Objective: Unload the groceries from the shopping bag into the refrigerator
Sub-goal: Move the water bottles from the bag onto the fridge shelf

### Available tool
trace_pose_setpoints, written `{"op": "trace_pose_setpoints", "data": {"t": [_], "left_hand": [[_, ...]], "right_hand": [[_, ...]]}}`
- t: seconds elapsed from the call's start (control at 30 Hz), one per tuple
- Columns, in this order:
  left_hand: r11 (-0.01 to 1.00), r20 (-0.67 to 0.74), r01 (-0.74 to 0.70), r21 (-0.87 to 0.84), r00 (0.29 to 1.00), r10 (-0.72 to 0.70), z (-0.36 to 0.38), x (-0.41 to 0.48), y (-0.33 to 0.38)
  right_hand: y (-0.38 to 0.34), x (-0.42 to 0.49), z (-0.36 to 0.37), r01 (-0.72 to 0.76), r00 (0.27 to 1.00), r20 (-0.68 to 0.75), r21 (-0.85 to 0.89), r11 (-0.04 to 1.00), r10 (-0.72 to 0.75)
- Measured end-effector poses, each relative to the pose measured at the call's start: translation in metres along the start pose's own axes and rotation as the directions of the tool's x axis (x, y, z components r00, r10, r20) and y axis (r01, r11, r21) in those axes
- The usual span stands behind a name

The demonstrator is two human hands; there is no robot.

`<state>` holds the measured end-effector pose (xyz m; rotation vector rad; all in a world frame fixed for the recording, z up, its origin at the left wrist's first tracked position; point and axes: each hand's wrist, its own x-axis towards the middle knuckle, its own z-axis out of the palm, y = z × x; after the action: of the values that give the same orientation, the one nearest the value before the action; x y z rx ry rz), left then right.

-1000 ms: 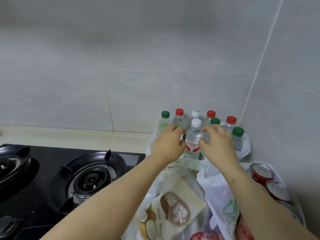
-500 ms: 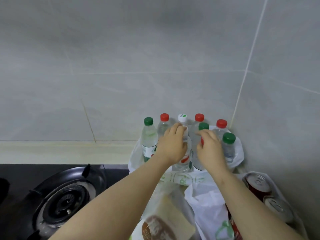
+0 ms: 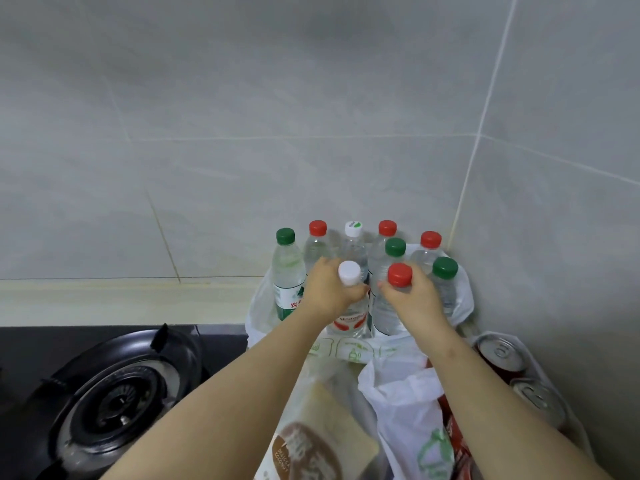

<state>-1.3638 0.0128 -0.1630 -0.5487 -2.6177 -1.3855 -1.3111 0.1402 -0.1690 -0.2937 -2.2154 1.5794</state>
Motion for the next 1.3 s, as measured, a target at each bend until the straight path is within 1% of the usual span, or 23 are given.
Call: {"op": "trace_pose_setpoints", "data": {"t": [0.03,0.13,0.2,0.27,0.33,0.4,0.47,0.53,0.6,0.63,0.73,0.83,0.9,0.97,1.07,1.13,1.2,1.3], "left_hand": [[0.999,0.023,0.034,-0.026,0.999,-0.034,-0.001,-0.001,-0.002],[0.968,0.125,0.162,-0.194,0.982,-0.139,-0.001,-0.008,-0.003],[0.958,0.139,0.193,-0.213,0.976,-0.166,0.001,-0.011,-0.003],[0.95,0.146,0.234,-0.206,0.967,-0.207,0.002,-0.011,-0.004],[0.941,0.187,0.271,-0.201,0.954,-0.234,0.001,-0.012,-0.003],[0.923,0.243,0.316,-0.221,0.934,-0.261,-0.001,-0.015,-0.001],[0.912,0.265,0.329,-0.245,0.928,-0.263,-0.001,-0.018,0.001],[0.912,0.231,0.325,-0.249,0.935,-0.27,0.001,-0.022,0.002],[0.905,0.146,0.332,-0.268,0.942,-0.302,0.002,-0.025,0.001],[0.89,0.09,0.34,-0.303,0.94,-0.328,0.002,-0.027,0.0],[0.834,-0.037,0.356,-0.422,0.912,-0.408,-0.001,-0.035,-0.004],[0.805,-0.09,0.356,-0.474,0.89,-0.446,-0.01,-0.042,-0.006],[0.787,-0.137,0.32,-0.528,0.882,-0.451,-0.019,-0.046,-0.005],[0.771,-0.184,0.265,-0.58,0.879,-0.44,-0.03,-0.051,-0.001],[0.728,-0.237,0.195,-0.657,0.863,-0.445,-0.05,-0.059,0.011],[0.665,-0.254,0.167,-0.728,0.835,-0.487,-0.065,-0.066,0.02],[0.61,-0.271,0.133,-0.781,0.808,-0.523,-0.081,-0.076,0.027],[0.568,-0.313,0.059,-0.821,0.785,-0.534,-0.103,-0.099,0.039]], "right_hand": [[-0.001,0.0,0.0,-0.021,1.0,0.012,0.012,1.0,0.021],[-0.003,-0.003,-0.002,-0.081,0.995,0.059,0.024,0.996,0.079],[-0.003,-0.003,-0.004,-0.119,0.987,0.109,0.008,0.993,0.117],[-0.002,-0.004,-0.008,-0.163,0.969,0.18,-0.054,0.985,0.17],[-0.002,-0.006,-0.011,-0.207,0.944,0.236,-0.126,0.97,0.232],[-0.002,-0.006,-0.013,-0.235,0.929,0.256,-0.147,0.961,0.267],[-0.003,-0.008,-0.013,-0.243,0.93,0.247,-0.142,0.96,0.272],[-0.003,-0.011,-0.011,-0.24,0.941,0.216,-0.126,0.963,0.262],[-0.004,-0.015,-0.01,-0.217,0.953,0.195,-0.103,0.971,0.234],[-0.006,-0.018,-0.01,-0.204,0.956,0.193,-0.106,0.973,0.222],[-0.012,-0.027,-0.008,-0.147,0.971,0.171,-0.114,0.983,0.165],[-0.019,-0.036,-0.005,-0.102,0.987,0.117,-0.102,0.989,0.114],[-0.028,-0.04,-0.005,-0.089,0.991,0.091,-0.085,0.992,0.096],[-0.04,-0.045,-0.005,-0.098,0.991,0.091,-0.012,0.995,0.099],[-0.056,-0.052,-0.006,-0.028,0.996,0.091,0.06,0.998,0.022],[-0.065,-0.056,-0.006,0.016,0.999,0.046,0.137,0.99,-0.022],[-0.073,-0.062,-0.003,0.04,0.999,-0.017,0.23,0.972,-0.037],[-0.086,-0.077,0.004,0.073,0.997,-0.05,0.356,0.932,-0.059]]}}
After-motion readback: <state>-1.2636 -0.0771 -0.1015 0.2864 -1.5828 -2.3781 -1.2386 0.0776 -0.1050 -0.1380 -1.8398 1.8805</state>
